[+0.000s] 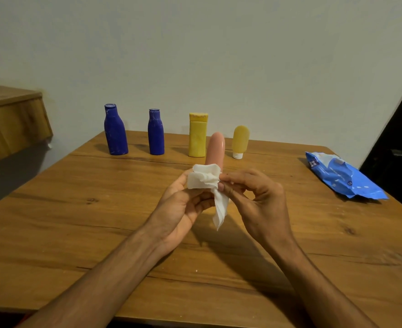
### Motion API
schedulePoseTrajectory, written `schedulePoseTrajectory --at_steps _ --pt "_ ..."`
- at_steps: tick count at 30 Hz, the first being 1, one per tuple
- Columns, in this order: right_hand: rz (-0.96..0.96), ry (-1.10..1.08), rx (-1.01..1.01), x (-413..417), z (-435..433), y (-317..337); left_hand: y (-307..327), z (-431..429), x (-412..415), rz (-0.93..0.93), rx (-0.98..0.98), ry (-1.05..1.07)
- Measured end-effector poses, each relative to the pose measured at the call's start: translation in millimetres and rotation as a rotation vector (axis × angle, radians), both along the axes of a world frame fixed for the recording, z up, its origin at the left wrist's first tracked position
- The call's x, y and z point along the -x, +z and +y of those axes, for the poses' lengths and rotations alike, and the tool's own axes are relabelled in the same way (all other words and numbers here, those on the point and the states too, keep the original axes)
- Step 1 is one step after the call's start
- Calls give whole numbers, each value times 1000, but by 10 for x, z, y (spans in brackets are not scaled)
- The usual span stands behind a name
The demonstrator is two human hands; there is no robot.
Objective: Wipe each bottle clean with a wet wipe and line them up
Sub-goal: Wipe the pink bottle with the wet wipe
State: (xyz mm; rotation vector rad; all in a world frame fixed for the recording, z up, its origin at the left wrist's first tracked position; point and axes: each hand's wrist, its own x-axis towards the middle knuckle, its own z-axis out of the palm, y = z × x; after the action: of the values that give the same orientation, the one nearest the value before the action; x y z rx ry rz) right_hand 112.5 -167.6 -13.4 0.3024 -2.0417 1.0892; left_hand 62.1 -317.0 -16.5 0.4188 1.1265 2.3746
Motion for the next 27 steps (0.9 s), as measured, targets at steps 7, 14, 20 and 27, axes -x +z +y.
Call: schedulePoseTrajectory --at_steps 7,14,20,27 --pt "23 -4 -41 -3 3 -9 4 -1 -19 -34 16 -45" --pt "33 30 -24 -6 3 -2 28 0 -19 -104 -71 -40" --pt "2 28 -53 -11 -9 -4 39 -12 5 -105 -73 6" --pt "10 -19 -69 -18 -37 -5 16 -29 28 -49 -45 41"
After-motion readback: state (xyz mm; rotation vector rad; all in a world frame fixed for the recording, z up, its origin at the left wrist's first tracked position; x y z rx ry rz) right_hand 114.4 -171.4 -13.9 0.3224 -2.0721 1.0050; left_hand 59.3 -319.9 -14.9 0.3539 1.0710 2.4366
